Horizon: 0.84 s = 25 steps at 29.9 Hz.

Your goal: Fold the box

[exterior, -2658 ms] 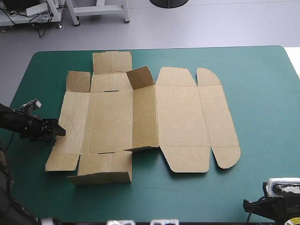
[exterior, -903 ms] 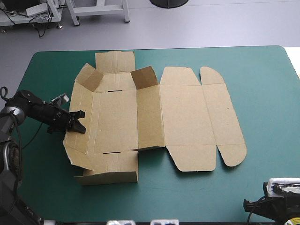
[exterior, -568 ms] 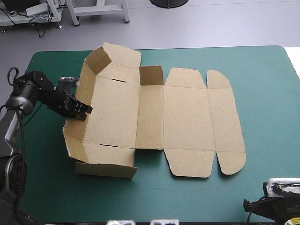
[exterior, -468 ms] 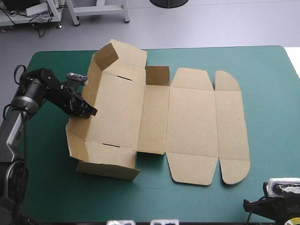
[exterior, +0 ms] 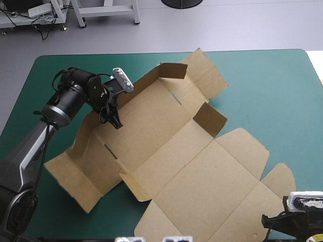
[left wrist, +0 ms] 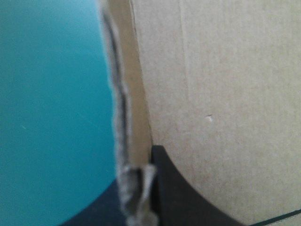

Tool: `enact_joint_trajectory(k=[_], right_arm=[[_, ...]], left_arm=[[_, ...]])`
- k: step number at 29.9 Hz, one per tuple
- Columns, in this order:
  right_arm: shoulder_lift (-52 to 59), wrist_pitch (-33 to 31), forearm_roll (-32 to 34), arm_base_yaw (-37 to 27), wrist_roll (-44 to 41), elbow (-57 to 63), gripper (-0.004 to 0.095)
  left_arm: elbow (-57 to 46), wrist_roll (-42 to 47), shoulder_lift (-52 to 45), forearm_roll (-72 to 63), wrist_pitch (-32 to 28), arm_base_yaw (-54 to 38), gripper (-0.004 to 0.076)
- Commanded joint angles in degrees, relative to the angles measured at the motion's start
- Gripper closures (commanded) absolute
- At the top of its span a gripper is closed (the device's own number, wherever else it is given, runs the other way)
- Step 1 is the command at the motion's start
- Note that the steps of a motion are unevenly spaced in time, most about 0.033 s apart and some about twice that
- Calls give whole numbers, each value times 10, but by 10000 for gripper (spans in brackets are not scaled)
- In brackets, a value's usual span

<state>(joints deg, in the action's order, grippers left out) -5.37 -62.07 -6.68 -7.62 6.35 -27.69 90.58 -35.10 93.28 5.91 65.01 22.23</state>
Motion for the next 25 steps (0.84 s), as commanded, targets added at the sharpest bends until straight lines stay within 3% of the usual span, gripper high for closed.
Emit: enact_joint_trajectory(k=[1,7,11,19,25], right_arm=[[-8,36,-5,-1,2,-13,926],[-8,36,-4,-1,2,-13,926],[-8,36,-4,-1,2,-13,926],[-8,36,-6,-1,18,-13,926],[-8,37,-15,-1,47,-17,925]], left_arm=[[47,-39,-20,62,-98,32,733],[83,-57,1,135,-201,88,733],[84,-99,8,154,-202,126,733],[81,-94,8,193,-211,189,733],[2,69,4,432,-292,220,733]])
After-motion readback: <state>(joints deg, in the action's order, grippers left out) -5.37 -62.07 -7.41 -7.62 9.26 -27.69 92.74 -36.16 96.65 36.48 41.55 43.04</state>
